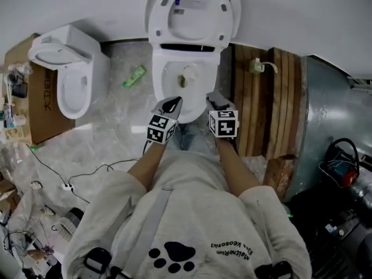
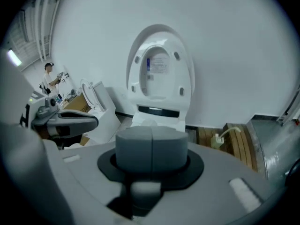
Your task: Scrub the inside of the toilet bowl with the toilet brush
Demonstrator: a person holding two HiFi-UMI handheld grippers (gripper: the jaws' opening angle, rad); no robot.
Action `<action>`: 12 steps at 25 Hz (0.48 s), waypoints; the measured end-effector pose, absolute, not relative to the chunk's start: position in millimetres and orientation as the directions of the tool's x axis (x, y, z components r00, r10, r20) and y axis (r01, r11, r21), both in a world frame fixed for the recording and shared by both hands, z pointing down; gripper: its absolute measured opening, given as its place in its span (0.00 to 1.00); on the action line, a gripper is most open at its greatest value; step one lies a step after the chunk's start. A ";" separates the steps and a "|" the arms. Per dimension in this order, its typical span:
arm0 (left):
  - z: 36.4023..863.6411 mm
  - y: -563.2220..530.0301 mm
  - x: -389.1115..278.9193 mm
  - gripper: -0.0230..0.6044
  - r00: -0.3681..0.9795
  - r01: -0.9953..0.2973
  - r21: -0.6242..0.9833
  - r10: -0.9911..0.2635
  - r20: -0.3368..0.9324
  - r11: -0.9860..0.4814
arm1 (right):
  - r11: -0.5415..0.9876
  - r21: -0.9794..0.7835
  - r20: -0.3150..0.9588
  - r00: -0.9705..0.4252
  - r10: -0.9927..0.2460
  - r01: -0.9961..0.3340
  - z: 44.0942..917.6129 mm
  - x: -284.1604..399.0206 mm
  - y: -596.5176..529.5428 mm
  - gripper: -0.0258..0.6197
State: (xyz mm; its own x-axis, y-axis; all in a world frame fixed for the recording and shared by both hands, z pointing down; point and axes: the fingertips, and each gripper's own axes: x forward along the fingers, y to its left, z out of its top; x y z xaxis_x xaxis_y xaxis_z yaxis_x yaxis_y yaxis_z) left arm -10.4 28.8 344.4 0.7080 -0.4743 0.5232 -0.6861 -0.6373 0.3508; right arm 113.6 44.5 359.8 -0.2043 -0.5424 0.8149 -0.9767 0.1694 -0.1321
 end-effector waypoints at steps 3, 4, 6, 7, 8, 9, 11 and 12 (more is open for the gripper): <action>306.2 6.9 -6.4 0.03 0.696 -0.706 0.330 -0.525 0.490 -0.627 | 0.186 -0.113 0.744 -0.207 -0.636 -0.976 313.4 115.5 30.2 0.27; 292.4 -0.8 -5.7 0.03 0.690 -0.713 0.320 -0.544 0.477 -0.624 | 0.189 -0.111 0.718 -0.210 -0.663 -0.976 298.0 116.8 26.2 0.27; 263.1 -17.3 -5.5 0.03 0.677 -0.729 0.292 -0.585 0.447 -0.620 | 0.198 -0.100 0.663 -0.214 -0.717 -0.975 266.8 120.2 17.0 0.27; 247.0 -25.6 -5.3 0.03 0.668 -0.738 0.276 -0.607 0.430 -0.617 | 0.201 -0.090 0.634 -0.211 -0.744 -0.976 250.7 122.6 11.6 0.27; 230.0 -33.3 -5.1 0.03 0.658 -0.748 0.259 -0.629 0.415 -0.612 | 0.202 -0.077 0.603 -0.207 -0.771 -0.976 234.5 125.5 5.8 0.27; 212.4 -39.7 -5.0 0.03 0.647 -0.758 0.243 -0.650 0.399 -0.605 | 0.200 -0.064 0.571 -0.200 -0.796 -0.978 218.3 128.3 -0.4 0.27; 176.3 -49.4 -4.6 0.03 0.631 -0.772 0.209 -0.689 0.357 -0.600 | 0.194 -0.039 0.506 -0.187 -0.842 -0.980 186.6 132.4 -13.3 0.27; 158.5 -53.1 -3.6 0.03 0.629 -0.775 0.192 -0.706 0.327 -0.602 | 0.193 -0.026 0.473 -0.182 -0.862 -0.981 170.9 133.8 -19.3 0.27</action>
